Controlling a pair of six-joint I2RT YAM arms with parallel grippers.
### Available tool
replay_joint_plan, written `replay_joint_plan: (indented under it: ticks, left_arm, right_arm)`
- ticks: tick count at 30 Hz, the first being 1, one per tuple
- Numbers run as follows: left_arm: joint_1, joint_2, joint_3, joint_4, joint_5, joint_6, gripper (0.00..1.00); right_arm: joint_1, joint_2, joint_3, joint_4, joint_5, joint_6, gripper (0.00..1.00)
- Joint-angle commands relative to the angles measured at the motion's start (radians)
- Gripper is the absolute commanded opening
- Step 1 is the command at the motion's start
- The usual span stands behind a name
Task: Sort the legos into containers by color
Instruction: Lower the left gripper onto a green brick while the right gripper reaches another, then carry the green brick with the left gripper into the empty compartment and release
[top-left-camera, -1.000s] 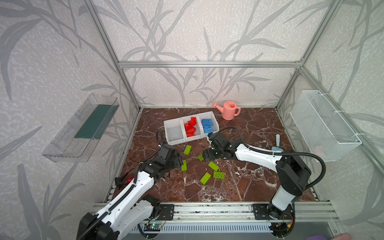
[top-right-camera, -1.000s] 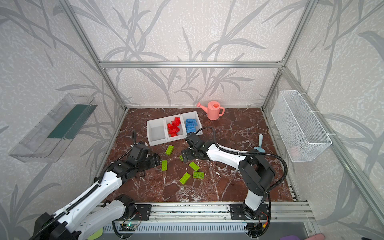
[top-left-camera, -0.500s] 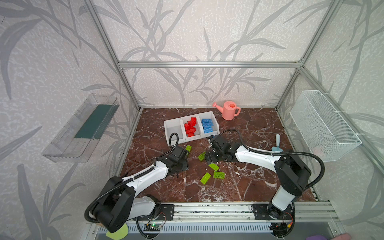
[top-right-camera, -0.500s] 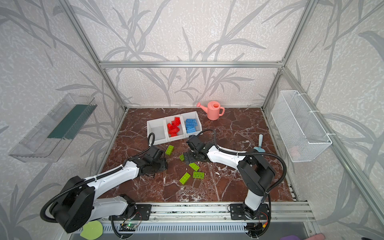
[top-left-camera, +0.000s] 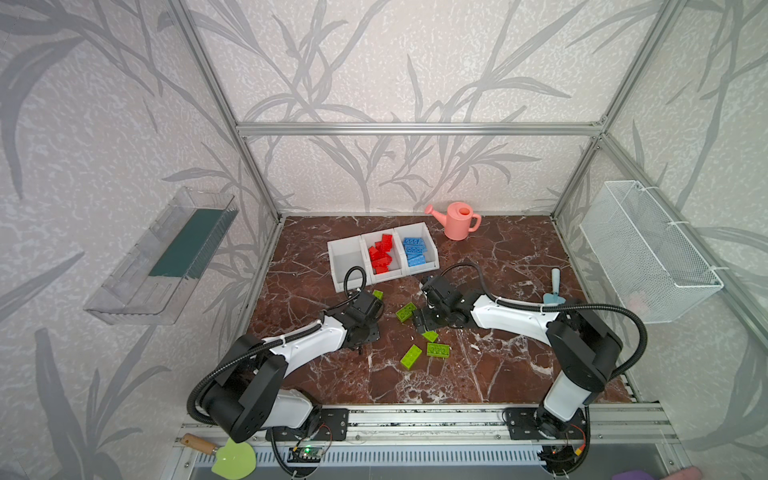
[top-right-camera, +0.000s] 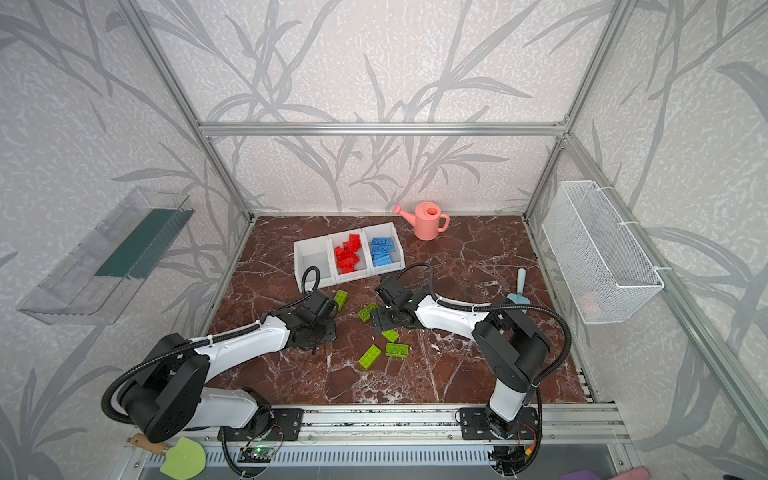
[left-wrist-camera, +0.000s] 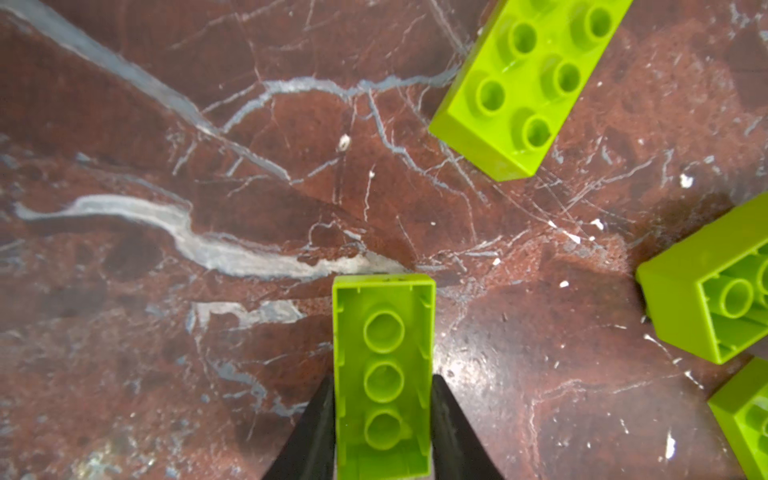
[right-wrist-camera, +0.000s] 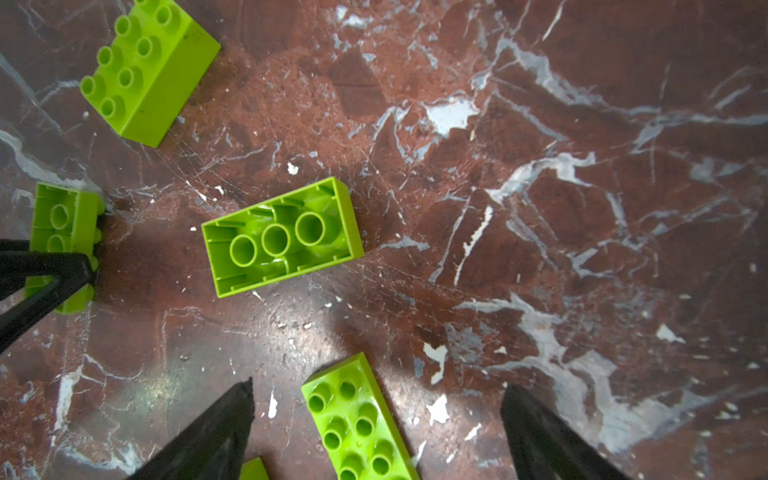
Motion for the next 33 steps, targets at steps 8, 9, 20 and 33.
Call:
replay_joint_plan:
  ticks: [8, 9, 20, 33]
  left_arm:
    - [-0.006, -0.124, 0.107, -0.122, -0.054, 0.034, 0.28]
    - [-0.006, -0.14, 0.125, -0.145, -0.062, 0.04, 0.28]
    - [0.037, -0.114, 0.365, -0.322, -0.196, 0.109, 0.28]
    - [0.236, 0.208, 0.7, -0.351, -0.211, 0.198, 0.29]
  right_arm:
    - [0.006, -0.055, -0.016, 0.031, -0.004, 0.002, 0.94]
    - [0.006, -0.056, -0.016, 0.034, -0.007, 0.001, 0.94]
    - [0.006, -0.064, -0.022, 0.084, -0.026, -0.012, 0.94]
    - [0.006, -0.047, -0.089, 0.224, -0.113, 0.023, 0.94]
